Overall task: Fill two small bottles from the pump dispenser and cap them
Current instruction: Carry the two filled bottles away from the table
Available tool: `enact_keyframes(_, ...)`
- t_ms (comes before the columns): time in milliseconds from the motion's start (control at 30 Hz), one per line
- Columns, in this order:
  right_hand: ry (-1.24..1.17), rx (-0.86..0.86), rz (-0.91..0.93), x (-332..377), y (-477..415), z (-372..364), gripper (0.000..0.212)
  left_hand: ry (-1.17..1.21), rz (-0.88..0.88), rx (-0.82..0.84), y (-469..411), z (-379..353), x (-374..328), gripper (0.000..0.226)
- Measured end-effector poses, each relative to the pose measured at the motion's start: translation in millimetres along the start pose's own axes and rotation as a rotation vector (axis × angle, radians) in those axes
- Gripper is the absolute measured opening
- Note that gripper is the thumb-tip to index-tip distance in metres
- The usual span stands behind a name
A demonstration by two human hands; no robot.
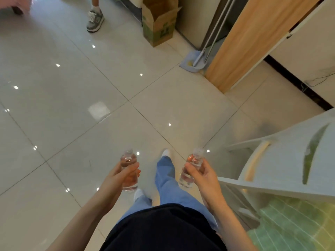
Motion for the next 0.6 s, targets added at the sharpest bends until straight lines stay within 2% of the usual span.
enact_keyframes(133, -0.01, -0.03, -0.007, 23.6, -61.1, 20.7, 0.011, -0.019, -0.002, 0.032, -52.8, -45.0, -31.7, 0.043)
enact_keyframes(400, -0.058, -0.112, 0.019, 97.4, -165.9, 95.3, 0.011, -0.039, -0.02, 0.088, -139.4, -149.9, -106.7, 0.05)
enact_keyframes(600, -0.132, -0.178, 0.016, 133.0, -227.7, 140.4, 0.014, -0.072, -0.003, 0.124, -202.2, -214.1, -152.7, 0.043)
Point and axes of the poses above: each hand's wrist, its own y-axis away from the middle knuckle, its own z-axis out of the back of the hand, x = y × z, the point moved 10 cm from there along -y, towards the middle knuckle, and after that the axes turned 9 degrees about y, right-handed, at the moved point
